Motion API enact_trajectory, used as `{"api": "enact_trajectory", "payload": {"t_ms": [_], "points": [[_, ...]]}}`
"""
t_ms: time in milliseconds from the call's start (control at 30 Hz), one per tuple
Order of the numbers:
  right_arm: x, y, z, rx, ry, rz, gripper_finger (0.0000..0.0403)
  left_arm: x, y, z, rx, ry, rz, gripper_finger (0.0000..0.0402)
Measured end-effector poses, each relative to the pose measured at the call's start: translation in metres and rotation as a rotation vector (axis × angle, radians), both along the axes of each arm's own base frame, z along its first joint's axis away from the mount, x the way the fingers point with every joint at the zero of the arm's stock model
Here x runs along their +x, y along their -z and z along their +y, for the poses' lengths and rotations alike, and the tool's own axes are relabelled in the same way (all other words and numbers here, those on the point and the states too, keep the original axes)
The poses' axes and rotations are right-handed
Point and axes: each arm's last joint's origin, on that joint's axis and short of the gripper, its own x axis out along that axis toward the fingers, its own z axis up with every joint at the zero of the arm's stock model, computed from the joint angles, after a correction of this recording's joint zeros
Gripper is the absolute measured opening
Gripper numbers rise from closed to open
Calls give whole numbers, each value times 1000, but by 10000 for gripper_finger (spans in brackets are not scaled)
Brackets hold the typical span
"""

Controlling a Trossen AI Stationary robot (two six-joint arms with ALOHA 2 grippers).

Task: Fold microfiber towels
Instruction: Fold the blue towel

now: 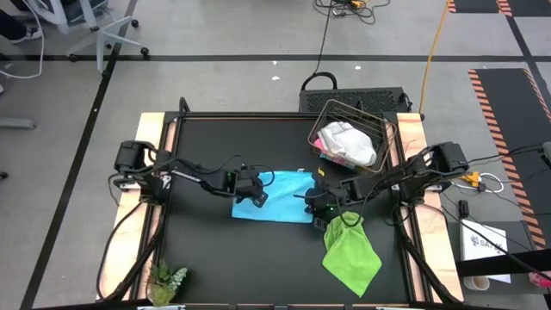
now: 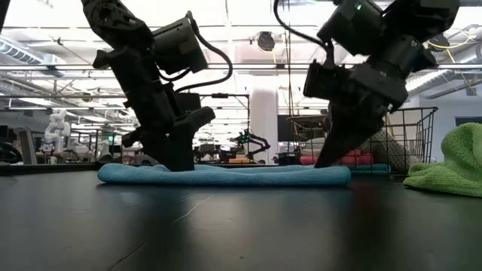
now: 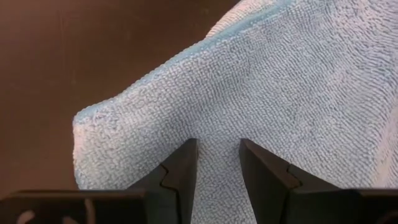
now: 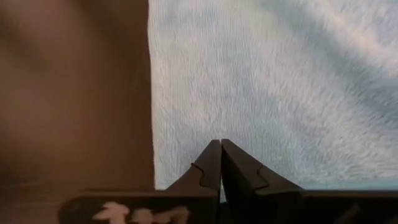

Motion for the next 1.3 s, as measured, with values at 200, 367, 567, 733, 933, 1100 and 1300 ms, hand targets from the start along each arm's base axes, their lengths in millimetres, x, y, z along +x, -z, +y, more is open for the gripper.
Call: {"api": "enact_trajectory", "payload": {"t_ms": [200, 367, 567, 733, 933, 1100, 1300], "points": [[3, 17, 1, 10, -8, 54, 1, -1, 0, 5, 1, -16, 8, 126], [2, 23, 7, 100, -25, 102, 0, -3, 1, 6, 2, -17, 30, 126], [-4, 19, 10, 93, -48, 133, 0, -5, 2, 6, 1, -17, 65, 126], [-7, 12, 9, 76, -69, 121, 0, -4, 1, 5, -7, -10, 44, 126], [-8, 7, 3, 66, -68, 102, 0, 0, -6, 2, -39, 15, -38, 126], [-6, 6, 0, 72, -59, 89, 0, 2, -7, -6, -71, 50, -61, 126], [-3, 4, 0, 75, -60, 53, 0, 4, -13, -16, -79, 86, -107, 126]]}}
